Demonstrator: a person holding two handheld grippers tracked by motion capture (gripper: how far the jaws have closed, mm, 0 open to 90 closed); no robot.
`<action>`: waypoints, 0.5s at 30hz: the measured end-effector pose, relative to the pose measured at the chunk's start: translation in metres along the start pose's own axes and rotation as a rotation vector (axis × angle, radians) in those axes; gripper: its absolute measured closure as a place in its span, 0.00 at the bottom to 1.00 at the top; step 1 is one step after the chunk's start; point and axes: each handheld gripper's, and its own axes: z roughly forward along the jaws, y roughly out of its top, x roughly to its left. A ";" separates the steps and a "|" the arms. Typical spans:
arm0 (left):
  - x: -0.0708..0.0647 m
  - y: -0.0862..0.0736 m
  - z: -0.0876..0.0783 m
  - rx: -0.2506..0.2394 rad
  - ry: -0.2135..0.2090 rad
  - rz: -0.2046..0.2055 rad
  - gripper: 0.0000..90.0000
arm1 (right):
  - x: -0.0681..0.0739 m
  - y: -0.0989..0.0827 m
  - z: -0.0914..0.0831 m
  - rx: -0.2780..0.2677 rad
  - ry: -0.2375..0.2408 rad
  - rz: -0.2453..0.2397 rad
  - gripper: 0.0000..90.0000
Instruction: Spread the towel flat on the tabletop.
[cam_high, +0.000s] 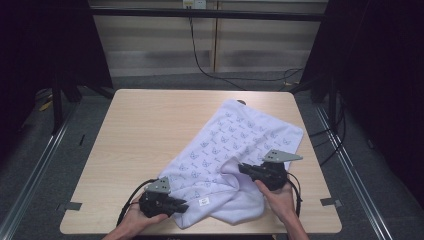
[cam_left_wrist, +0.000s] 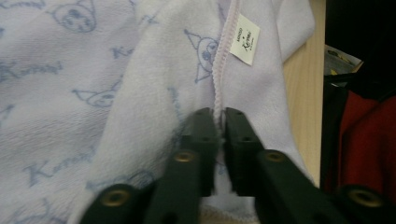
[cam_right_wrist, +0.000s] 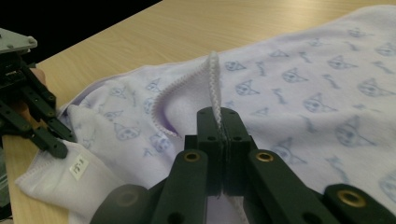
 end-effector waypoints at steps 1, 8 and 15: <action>0.000 0.000 -0.001 -0.004 -0.009 -0.003 0.98 | -0.003 -0.002 -0.004 -0.007 -0.004 0.006 0.99; 0.000 0.005 -0.035 -0.147 -0.012 -0.027 0.98 | -0.009 -0.005 -0.040 -0.083 -0.021 0.043 0.99; 0.002 -0.004 -0.083 -0.259 0.041 -0.050 0.98 | 0.009 -0.008 -0.090 -0.165 -0.008 0.023 0.99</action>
